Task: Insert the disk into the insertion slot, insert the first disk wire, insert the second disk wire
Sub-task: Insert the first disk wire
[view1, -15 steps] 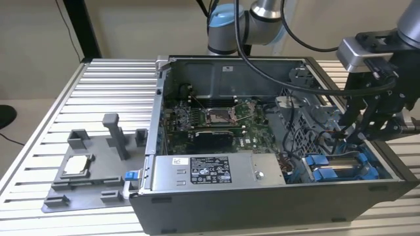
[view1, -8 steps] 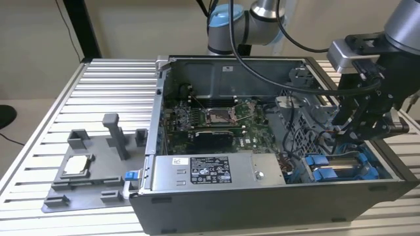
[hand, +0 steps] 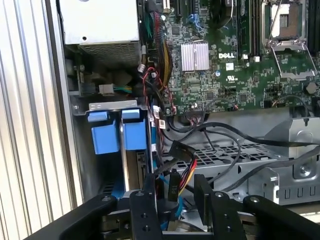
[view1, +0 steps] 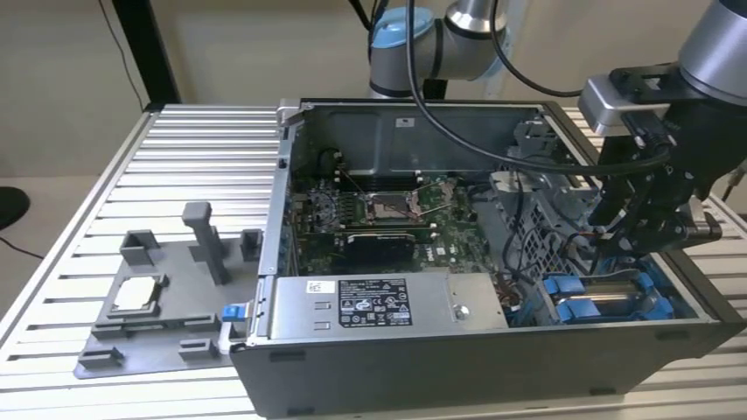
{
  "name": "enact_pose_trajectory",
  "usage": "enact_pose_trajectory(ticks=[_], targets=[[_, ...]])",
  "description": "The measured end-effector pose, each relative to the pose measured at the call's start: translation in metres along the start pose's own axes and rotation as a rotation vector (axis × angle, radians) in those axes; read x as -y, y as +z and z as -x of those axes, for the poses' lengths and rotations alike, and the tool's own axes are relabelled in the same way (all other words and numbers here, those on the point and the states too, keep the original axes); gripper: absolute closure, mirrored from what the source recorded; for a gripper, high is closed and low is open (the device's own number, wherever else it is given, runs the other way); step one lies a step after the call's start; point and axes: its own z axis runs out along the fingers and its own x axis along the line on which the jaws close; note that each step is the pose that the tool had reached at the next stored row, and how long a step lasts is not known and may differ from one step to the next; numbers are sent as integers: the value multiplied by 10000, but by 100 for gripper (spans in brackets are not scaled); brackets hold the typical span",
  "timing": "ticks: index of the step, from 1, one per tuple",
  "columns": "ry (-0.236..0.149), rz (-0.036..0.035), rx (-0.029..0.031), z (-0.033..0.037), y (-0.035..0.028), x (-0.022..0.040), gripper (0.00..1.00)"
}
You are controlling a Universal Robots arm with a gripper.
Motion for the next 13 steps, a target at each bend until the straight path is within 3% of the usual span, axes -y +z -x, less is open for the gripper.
enact_pose_trajectory(ticks=[5,6,13], targets=[[12,-3,-5,1,5,0,0],[12,-3,-4,1,6,-1,100],[12,-3,-3,1,10,-1,100]])
